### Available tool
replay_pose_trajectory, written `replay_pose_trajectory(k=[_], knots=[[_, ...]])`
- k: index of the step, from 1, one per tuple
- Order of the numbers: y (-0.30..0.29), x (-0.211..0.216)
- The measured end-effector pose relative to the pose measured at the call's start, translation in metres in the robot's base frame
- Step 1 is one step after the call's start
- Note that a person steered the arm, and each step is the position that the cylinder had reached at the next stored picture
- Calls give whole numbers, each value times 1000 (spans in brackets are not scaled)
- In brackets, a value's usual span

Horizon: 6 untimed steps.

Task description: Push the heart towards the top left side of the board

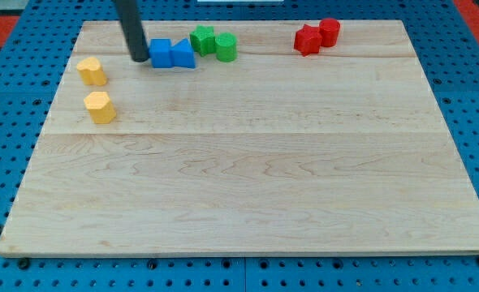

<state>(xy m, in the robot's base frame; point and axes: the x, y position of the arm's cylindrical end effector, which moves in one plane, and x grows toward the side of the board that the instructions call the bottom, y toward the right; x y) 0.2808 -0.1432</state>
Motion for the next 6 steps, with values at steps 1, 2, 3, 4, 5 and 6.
replay_pose_trajectory(k=[1,2,3,4,5,6], knots=[[26,4],[9,58],[-28,100],[-107,58],[-128,36],[-72,9]])
